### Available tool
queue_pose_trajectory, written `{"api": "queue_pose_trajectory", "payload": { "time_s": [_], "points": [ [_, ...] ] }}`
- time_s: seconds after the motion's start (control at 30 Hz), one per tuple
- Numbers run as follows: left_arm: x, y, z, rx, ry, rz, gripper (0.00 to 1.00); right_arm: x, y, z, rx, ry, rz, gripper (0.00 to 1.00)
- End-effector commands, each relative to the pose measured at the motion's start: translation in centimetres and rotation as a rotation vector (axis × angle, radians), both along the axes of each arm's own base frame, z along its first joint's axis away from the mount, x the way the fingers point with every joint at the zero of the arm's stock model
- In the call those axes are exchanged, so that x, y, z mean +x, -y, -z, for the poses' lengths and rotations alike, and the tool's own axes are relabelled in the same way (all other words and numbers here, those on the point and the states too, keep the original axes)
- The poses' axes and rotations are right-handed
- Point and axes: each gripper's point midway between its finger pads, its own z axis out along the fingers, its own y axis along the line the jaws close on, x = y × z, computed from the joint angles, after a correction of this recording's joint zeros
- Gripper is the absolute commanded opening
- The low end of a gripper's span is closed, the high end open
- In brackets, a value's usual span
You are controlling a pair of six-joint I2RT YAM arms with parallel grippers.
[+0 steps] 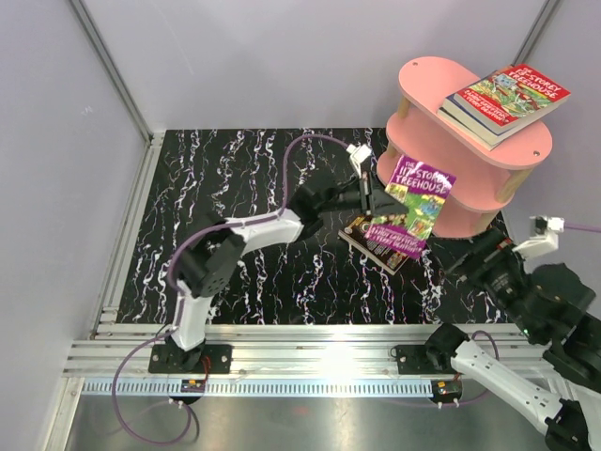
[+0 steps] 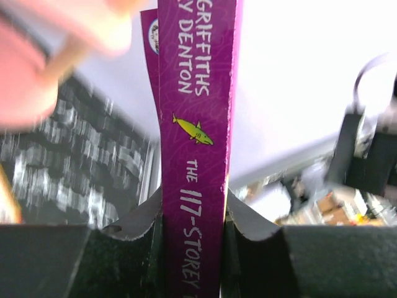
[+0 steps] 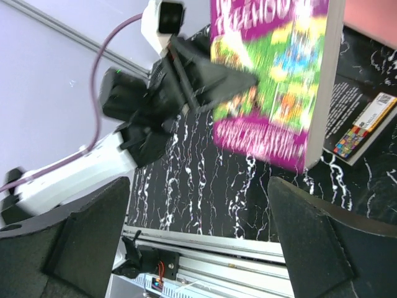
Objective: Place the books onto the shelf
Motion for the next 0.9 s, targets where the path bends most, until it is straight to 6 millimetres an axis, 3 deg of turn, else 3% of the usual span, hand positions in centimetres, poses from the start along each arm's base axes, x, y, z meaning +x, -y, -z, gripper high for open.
{"api": "queue_pose_trajectory", "payload": {
  "time_s": [0.0, 0.07, 0.17, 0.2, 0.27, 0.37, 0.4, 0.67, 0.73, 0.77, 0.83, 0.87],
  "points": [
    [3.7, 2.8, -3.2, -0.153, -0.080, -0.041, 0.00, -0.7, 2.7, 0.3, -0.062, -0.009, 0.075, 1.00],
    [5.7, 4.5, -3.3, -0.218, -0.180, -0.041, 0.00, -1.2, 3.3, -0.3, -0.054, 0.004, 0.085, 1.00],
    [7.9, 6.3, -4.6, -0.285, -0.192, -0.061, 0.00, -2.1, 4.5, -0.9, -0.040, 0.021, 0.100, 1.00],
    [8.3, 7.0, -3.8, -0.245, -0.221, -0.079, 0.00, -2.4, 4.8, -0.8, -0.044, 0.020, 0.101, 1.00],
    [9.5, 7.7, -4.6, -0.249, -0.209, -0.135, 0.00, -2.8, 5.6, -1.2, -0.035, 0.037, 0.119, 1.00],
    [10.9, 7.7, -6.0, -0.301, -0.217, -0.196, 0.00, -3.3, 6.3, -1.3, -0.028, 0.049, 0.129, 1.00],
    [11.5, 7.7, -7.3, -0.335, -0.212, -0.221, 0.00, -3.4, 6.3, -1.3, -0.028, 0.050, 0.127, 1.00],
    [14.1, 8.1, -9.5, -0.400, -0.299, -0.394, 0.00, -3.7, 6.3, -1.0, -0.008, 0.057, 0.119, 1.00],
    [14.9, 8.1, -10.6, -0.419, -0.305, -0.480, 0.09, -3.8, 6.4, -1.1, -0.006, 0.059, 0.119, 1.00],
    [14.7, 8.9, -9.9, -0.376, -0.322, -0.507, 0.12, -3.8, 6.5, -1.0, -0.007, 0.057, 0.121, 1.00],
    [15.6, 9.2, -11.0, -0.380, -0.304, -0.597, 0.17, -4.0, 6.8, -1.3, -0.004, 0.065, 0.125, 1.00],
    [15.2, 9.9, -10.7, -0.354, -0.312, -0.621, 0.20, -4.2, 7.0, -1.3, -0.006, 0.066, 0.128, 1.00]
  ]
}}
